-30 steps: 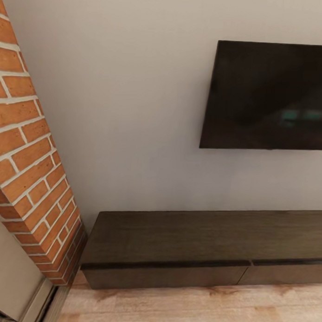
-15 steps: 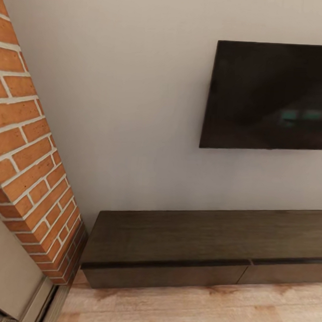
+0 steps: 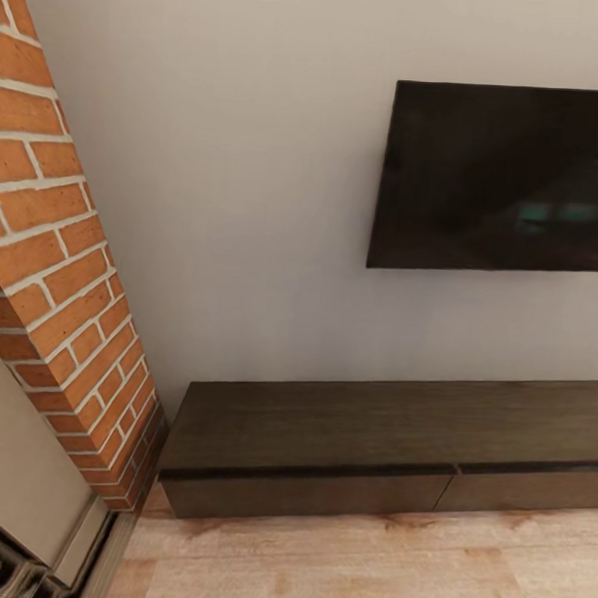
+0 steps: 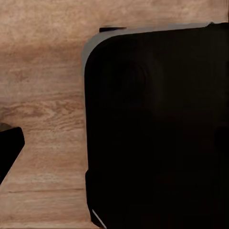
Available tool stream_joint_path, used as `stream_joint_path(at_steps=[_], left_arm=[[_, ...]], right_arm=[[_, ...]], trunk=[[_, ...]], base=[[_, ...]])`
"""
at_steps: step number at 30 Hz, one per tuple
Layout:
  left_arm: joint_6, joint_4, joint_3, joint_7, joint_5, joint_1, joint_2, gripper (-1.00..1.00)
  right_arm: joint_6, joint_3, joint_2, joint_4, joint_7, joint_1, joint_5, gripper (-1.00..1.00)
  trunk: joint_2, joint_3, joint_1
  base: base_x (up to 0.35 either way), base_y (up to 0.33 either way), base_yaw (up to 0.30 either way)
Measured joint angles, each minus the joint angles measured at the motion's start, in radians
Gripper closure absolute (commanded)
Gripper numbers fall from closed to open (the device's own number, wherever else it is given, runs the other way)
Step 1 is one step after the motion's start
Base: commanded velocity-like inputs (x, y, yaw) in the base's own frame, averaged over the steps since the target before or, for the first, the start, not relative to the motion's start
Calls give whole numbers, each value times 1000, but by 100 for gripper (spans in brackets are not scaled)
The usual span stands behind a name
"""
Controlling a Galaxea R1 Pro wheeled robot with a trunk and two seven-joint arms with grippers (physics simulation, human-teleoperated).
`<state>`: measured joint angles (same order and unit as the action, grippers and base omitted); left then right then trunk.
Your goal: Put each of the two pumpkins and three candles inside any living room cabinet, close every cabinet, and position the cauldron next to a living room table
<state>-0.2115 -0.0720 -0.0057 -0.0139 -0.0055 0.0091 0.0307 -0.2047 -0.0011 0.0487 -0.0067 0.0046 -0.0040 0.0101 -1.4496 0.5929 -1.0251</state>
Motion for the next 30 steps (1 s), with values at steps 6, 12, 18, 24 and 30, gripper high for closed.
stream_joint_path(at_steps=[6,12,18,24,30], left_arm=[[23,-153,2,-1,7,-9,2,-100],[283,-375,5,1,11,-59,-10,-100],[473,-451,5,11,10,-160,-51,-100],[513,-446,6,38,17,-267,-103,-100],[512,-444,8,56,21,-321,-121,-100]], right_arm=[[6,-2,0,-9,-7,0,4,-100],[160,-5,0,-242,-13,0,22,-100],[373,-5,0,-507,-23,-2,52,-100],[481,-4,0,-615,-39,-82,65,-100],[487,-4,0,-622,-40,-121,71,-100]], trunk=[[0,0,0],[0,0,0],[0,0,0],[0,0,0],[0,0,0]], base=[[-5,0,0],[0,0,0],[0,0,0],[0,0,0],[0,0,0]])
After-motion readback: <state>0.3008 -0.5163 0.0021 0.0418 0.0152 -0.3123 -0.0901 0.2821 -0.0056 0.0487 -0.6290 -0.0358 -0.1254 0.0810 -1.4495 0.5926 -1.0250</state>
